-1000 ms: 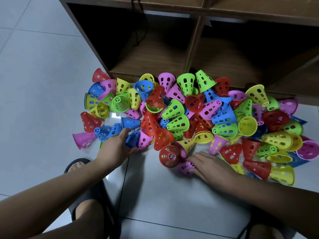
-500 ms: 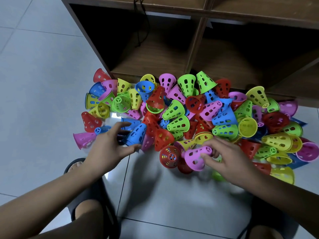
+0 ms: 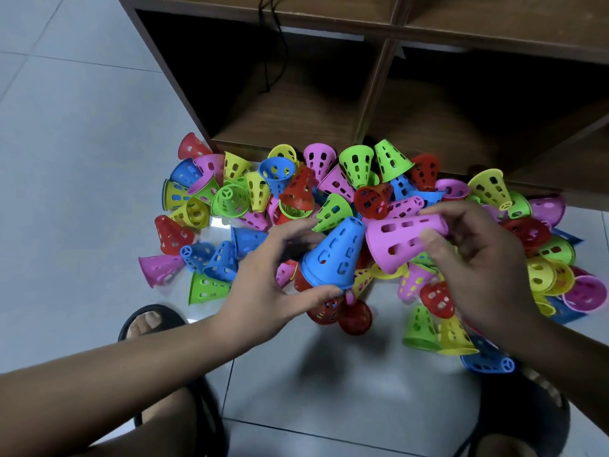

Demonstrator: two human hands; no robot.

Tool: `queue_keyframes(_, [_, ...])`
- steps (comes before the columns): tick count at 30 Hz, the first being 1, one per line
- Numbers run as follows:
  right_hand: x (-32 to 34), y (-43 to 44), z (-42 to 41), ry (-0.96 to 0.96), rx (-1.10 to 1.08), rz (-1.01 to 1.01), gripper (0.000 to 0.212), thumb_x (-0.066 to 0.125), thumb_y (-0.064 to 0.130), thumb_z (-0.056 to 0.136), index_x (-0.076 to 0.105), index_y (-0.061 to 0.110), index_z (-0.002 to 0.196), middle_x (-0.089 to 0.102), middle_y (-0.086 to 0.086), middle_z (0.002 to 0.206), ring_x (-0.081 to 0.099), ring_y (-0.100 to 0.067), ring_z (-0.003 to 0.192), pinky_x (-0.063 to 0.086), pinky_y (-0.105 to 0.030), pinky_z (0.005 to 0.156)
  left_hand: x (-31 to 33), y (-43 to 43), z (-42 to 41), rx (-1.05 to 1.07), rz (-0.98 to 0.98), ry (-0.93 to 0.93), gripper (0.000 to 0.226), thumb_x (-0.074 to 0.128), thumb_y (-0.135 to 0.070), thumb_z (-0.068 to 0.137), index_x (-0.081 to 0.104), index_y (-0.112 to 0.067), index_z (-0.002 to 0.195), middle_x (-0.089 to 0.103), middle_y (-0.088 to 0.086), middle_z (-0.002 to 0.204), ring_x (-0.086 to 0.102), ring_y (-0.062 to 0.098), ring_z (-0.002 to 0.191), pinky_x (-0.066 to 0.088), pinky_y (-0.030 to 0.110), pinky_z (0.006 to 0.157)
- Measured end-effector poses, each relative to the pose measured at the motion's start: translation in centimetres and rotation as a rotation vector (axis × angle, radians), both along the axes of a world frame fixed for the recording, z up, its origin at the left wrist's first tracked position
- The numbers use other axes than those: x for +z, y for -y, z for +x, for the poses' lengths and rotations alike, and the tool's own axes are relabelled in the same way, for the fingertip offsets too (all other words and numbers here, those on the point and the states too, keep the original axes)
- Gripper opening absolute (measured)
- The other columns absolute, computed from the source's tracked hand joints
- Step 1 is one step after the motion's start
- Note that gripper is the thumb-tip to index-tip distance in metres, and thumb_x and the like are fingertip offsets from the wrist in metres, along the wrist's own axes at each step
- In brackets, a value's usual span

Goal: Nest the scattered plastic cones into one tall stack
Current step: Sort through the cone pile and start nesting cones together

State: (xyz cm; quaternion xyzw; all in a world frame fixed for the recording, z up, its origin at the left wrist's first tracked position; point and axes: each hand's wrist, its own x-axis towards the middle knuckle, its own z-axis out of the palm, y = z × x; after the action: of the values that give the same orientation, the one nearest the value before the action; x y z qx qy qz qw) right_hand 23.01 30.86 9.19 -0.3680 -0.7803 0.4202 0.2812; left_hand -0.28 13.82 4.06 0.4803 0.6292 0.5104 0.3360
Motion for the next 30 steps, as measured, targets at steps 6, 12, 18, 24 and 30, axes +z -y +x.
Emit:
queue_keyframes(6, [0.3, 0.0, 0.2, 0.004, -0.032, -0.016, 0.017, 0.067, 0.006, 0.099, 0.067, 0.011, 0.115, 0.067, 0.029, 0.096, 0.064, 0.007, 0.087, 0.045, -0.006, 0.076, -2.0, 1.0, 1.1, -0.065, -0.022, -0.019, 0.097, 0.098, -0.019, 0.077, 0.041, -0.017, 0.154, 0.064, 0.003, 0.137, 0.067, 0.023, 0.129, 0.052, 0.040, 0.112])
queue_keyframes(12, [-0.7, 1.7, -0.5, 0.190, 0.310, 0.226, 0.022, 0.076, 0.020, 0.091, 0.070, 0.013, 0.111, 0.061, 0.006, 0.098, 0.061, -0.011, 0.089, 0.048, -0.025, 0.079, -4.1, 2.1, 0.9, -0.179, -0.135, -0.134, 0.095, 0.097, -0.023, 0.080, 0.040, -0.022, 0.156, 0.059, -0.007, 0.148, 0.062, 0.011, 0.134, 0.048, 0.022, 0.106])
queue_keyframes(18, [-2.7, 2.8, -1.0, 0.296, 0.525, 0.186, 0.041, 0.070, 0.050, 0.099, 0.068, 0.018, 0.125, 0.060, 0.008, 0.112, 0.060, -0.013, 0.103, 0.051, -0.035, 0.089, -5.5, 3.3, -0.8, -0.287, -0.232, -0.225, 0.100, 0.095, -0.046, 0.079, 0.038, -0.027, 0.159, 0.046, -0.021, 0.159, 0.056, 0.004, 0.140, 0.049, 0.035, 0.116])
queue_keyframes(24, [-6.0, 3.1, 0.1, 0.355, 0.481, 0.101, 0.027, 0.058, 0.044, 0.106, 0.066, 0.024, 0.123, 0.058, 0.015, 0.113, 0.059, -0.008, 0.108, 0.051, -0.035, 0.088, -7.7, 5.9, -5.2, -0.187, -0.218, -0.575, 0.057, 0.076, -0.060, 0.092, 0.060, -0.024, 0.133, 0.062, -0.013, 0.125, 0.062, 0.008, 0.115, 0.046, 0.022, 0.101])
queue_keyframes(30, [-11.5, 3.9, 1.8, 0.612, 0.594, 0.212, 0.031, 0.057, 0.050, 0.099, 0.058, 0.032, 0.124, 0.054, 0.011, 0.120, 0.058, -0.016, 0.117, 0.058, -0.043, 0.087, -11.1, 9.1, -10.1, -0.097, -0.303, -0.874, 0.042, 0.073, -0.048, 0.088, 0.065, -0.025, 0.121, 0.062, -0.011, 0.122, 0.063, 0.027, 0.109, 0.044, 0.041, 0.086])
